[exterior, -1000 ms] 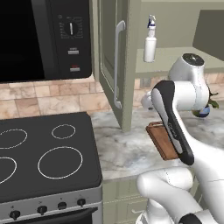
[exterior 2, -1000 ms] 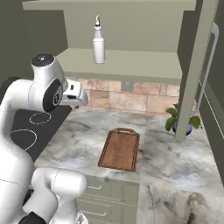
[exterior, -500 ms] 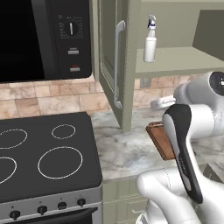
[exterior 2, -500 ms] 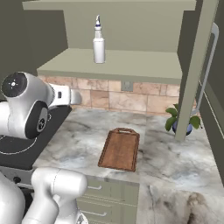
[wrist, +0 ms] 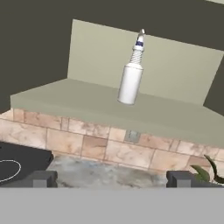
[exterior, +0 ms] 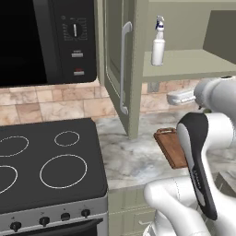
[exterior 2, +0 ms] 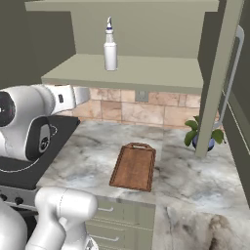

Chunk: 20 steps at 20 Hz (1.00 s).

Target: Grab the spray bottle from the cabinet, then place it next to the cutting board for sanitizing. Then grab the dish brush from the countertop next to the sink and place it next to the cutting board.

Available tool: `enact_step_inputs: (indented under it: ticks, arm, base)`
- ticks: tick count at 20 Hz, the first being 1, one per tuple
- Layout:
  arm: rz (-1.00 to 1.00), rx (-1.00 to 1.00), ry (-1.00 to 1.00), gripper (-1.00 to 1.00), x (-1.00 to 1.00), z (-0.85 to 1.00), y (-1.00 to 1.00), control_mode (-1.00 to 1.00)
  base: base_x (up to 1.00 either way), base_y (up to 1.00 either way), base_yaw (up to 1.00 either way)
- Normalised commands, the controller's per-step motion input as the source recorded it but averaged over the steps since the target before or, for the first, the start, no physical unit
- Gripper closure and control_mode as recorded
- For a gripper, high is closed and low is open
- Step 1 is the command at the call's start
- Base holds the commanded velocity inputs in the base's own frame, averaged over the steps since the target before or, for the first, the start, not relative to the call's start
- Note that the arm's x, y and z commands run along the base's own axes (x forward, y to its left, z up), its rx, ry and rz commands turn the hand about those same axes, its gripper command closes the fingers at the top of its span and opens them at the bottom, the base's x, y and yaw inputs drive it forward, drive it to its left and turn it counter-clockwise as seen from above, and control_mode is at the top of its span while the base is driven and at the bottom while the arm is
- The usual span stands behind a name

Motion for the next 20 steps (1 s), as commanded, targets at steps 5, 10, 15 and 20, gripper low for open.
enact_step_inputs:
  ticks: [5,10,15,20]
  arm:
    - [0.0,0.01,-0.18,-1.0,0.0,0.58,-0.11,-1.0]
    - [-0.06,0.05,-0.07,-1.0,0.01,0.42,-0.07,-1.0]
    - [0.0,0.02,0.01,-1.0,0.0,0.7,-0.13,-1.0]
    - [0.0,0.0,0.05,-1.0,0.09,0.55,-0.01,-1.0]
  base:
    - [0.0,0.0,0.0]
    - [0.0,0.0,0.0]
    - [0.0,0.0,0.0]
    - [0.0,0.0,0.0]
